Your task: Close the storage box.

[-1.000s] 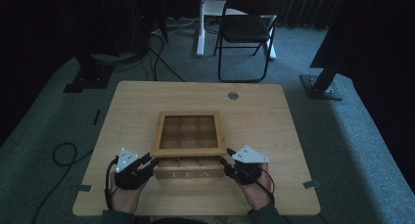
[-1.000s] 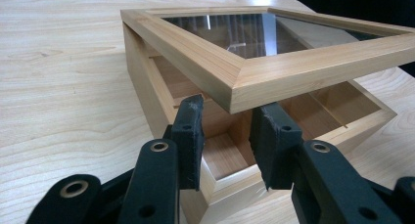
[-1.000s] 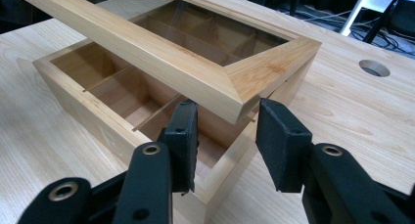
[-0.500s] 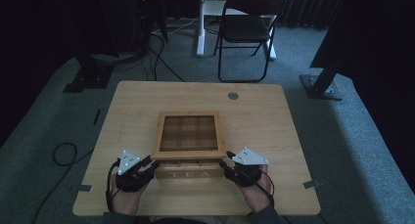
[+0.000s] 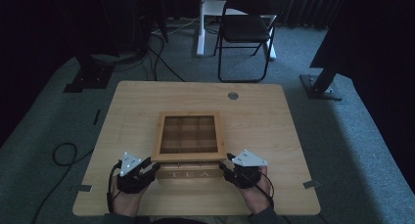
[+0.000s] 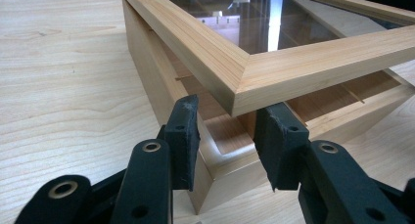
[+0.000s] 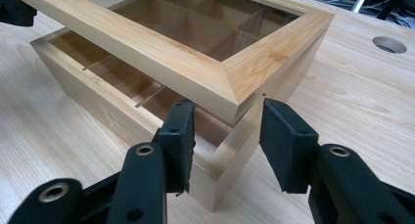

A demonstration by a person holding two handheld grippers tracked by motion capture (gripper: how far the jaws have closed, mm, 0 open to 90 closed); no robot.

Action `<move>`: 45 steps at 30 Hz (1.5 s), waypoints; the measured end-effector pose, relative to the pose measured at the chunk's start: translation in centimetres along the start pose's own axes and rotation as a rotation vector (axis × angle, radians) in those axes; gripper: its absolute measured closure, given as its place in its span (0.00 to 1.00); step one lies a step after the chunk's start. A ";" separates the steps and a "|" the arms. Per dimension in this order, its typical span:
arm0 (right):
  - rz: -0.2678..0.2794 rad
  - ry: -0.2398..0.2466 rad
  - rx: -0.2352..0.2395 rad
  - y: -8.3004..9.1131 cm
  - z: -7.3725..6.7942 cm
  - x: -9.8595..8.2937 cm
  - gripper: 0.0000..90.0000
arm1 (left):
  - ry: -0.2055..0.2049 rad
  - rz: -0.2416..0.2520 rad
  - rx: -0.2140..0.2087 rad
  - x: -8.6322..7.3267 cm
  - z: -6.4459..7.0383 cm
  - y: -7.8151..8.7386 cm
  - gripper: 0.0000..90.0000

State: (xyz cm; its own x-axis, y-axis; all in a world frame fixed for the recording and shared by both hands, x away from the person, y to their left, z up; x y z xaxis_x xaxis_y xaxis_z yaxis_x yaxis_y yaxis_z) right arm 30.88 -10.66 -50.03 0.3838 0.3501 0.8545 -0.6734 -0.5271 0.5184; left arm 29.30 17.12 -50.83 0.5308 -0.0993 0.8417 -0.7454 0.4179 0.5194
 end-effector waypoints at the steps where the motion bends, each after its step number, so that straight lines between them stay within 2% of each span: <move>1: 0.000 0.002 0.000 0.0 0.0 0.0 0.62 | -0.001 -0.001 0.000 0.0 0.0 0.0 0.68; 21: -0.029 -0.009 0.009 -0.4 -0.2 -1.2 0.61 | -0.022 -0.031 0.038 -1.2 0.1 -0.5 0.58; 45: -0.054 -0.030 0.019 -0.5 0.0 -2.5 0.60 | -0.036 -0.059 0.043 -2.3 0.1 -0.9 0.57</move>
State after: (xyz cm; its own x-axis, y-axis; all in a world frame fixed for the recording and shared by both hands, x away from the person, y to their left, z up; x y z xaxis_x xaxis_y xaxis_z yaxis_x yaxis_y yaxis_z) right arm 30.26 -11.28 -52.45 0.4382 0.3546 0.8260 -0.6393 -0.5230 0.5637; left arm 28.72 16.83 -53.24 0.5600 -0.1556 0.8137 -0.7301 0.3714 0.5735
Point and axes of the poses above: each handheld gripper's, and its own axes: y roughly backward along the jaws, x roughly out of its top, z roughly to its right, the point moved 7 cm from there along -y, roughly forward along the jaws, and after that the axes turned 1 degree about y, right-handed, at the moved point
